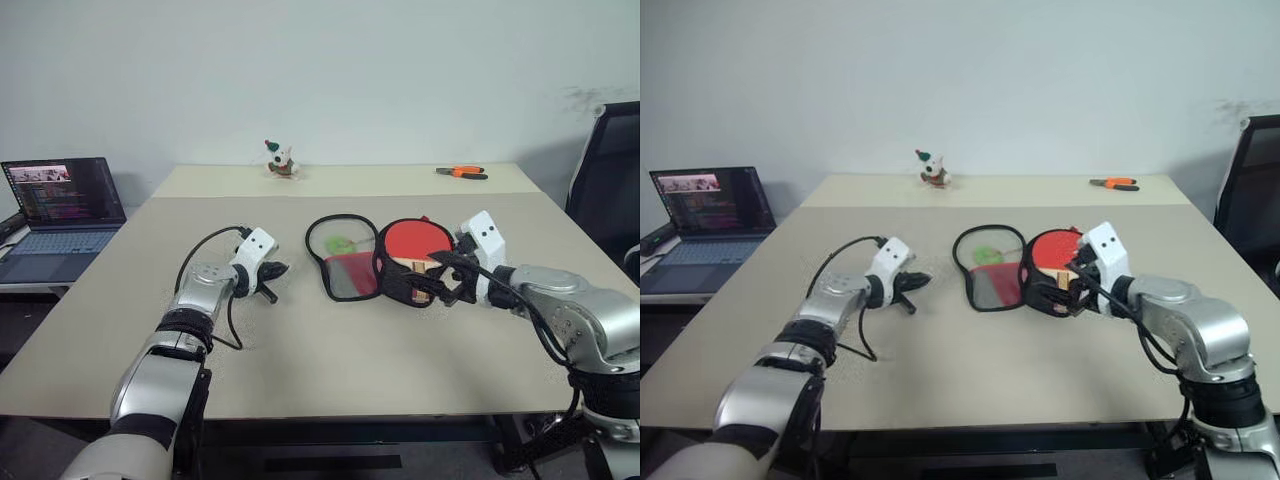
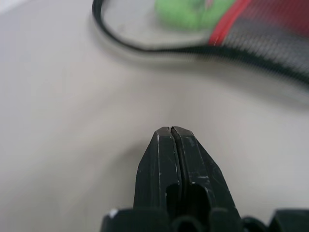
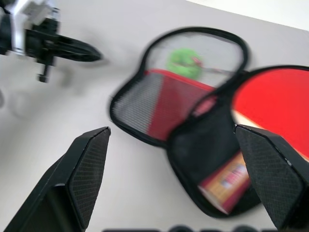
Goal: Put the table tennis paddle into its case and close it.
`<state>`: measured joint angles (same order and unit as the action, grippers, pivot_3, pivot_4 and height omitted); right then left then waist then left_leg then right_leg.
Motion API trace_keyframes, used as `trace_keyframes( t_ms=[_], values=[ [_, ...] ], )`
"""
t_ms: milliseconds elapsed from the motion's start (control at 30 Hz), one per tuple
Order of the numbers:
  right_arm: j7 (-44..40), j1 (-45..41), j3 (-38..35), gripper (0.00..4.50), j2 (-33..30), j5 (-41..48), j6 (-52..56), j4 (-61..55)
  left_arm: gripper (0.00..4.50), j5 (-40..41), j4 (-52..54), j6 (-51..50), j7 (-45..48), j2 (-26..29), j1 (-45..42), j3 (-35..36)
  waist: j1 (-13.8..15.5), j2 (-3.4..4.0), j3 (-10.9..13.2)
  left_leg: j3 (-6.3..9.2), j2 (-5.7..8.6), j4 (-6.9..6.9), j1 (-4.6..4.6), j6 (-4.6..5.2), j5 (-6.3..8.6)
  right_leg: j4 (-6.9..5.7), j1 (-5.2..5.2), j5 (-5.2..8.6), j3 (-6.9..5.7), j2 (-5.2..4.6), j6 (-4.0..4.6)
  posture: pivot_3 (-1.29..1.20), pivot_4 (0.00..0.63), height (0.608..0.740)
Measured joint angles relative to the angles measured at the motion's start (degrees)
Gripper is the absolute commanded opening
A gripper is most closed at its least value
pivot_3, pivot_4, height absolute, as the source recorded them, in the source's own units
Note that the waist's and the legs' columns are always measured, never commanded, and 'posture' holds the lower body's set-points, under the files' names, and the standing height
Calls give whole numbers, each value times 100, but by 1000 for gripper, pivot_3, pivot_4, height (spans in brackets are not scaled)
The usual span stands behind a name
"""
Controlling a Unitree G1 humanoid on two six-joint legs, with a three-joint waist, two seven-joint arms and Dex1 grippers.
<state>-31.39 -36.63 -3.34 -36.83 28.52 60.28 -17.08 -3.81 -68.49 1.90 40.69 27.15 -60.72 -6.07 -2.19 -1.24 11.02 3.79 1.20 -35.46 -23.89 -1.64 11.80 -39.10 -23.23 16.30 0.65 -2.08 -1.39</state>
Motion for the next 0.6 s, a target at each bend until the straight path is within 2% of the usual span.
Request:
trace_keyframes(
  t_ms=[300, 600],
  values=[
    [166, 333, -283, 4500, -101, -24, 32, -172, 48, -207, -633, 138, -638, -697, -364, 104, 64, -2, 0, 30, 9, -61, -46, 12, 7, 3, 1, -12, -26, -13, -22, 0, 150, 740],
    [402, 472, -469, 4500, -146, -25, 199, -343, 48, -281, -802, 111, -996, -1243, -654, 207, 46, -3, 0, 28, 10, -62, -46, 12, 7, 2, 1, -14, -24, -13, -25, 0, 150, 740]
  ],
)
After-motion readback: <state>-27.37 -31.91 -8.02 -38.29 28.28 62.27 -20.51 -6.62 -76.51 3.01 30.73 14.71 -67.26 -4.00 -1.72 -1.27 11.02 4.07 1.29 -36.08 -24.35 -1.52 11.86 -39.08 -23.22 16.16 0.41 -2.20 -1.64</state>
